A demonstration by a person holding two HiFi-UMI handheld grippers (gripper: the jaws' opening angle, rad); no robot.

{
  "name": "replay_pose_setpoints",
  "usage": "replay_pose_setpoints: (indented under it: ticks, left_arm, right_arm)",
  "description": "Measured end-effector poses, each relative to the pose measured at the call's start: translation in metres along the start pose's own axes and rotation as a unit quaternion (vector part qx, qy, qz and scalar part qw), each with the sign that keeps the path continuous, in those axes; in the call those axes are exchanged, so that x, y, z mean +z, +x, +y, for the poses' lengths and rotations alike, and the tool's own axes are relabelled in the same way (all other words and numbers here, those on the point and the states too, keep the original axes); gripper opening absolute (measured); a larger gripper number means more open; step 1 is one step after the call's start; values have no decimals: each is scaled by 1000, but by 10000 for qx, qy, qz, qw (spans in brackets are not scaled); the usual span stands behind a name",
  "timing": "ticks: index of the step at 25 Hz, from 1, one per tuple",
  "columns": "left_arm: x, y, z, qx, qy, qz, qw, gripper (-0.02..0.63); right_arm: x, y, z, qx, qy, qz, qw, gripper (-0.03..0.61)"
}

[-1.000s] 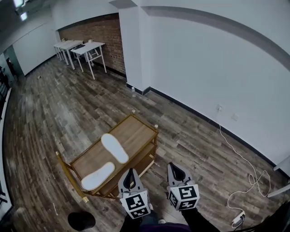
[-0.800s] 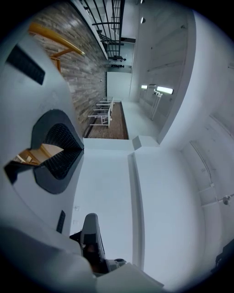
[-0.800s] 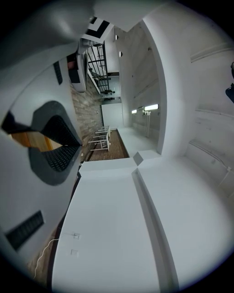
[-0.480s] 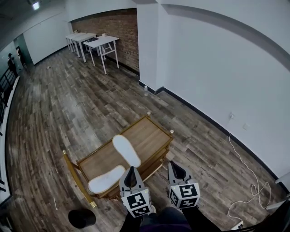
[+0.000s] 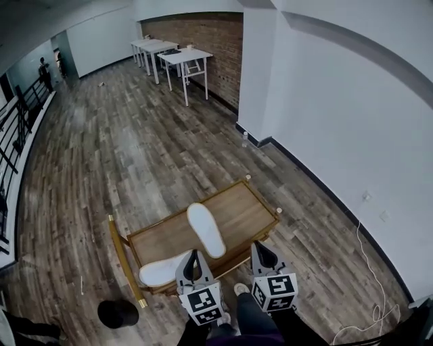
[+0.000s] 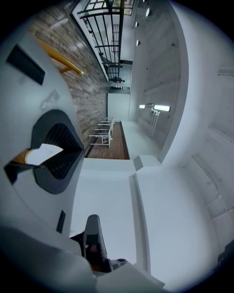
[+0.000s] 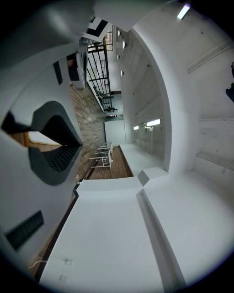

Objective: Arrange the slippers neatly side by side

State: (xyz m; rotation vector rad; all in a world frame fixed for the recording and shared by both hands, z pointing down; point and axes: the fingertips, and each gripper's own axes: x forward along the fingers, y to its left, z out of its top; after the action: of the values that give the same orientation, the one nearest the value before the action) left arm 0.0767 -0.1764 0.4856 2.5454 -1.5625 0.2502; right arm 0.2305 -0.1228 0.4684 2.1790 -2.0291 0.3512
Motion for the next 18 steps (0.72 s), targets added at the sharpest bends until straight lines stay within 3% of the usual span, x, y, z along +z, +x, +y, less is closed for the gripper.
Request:
replay_pose_setpoints:
  ticks: [10,18]
  left_arm:
    - [10,41,24,887,-151,25,9959,0]
    - [14,63,38,1738,-324,40,9842,0]
  right_arm:
    - [20,78,6,936,-196,86,9954,-2]
    - [32,132,13,1800,-445,197,9825,-2]
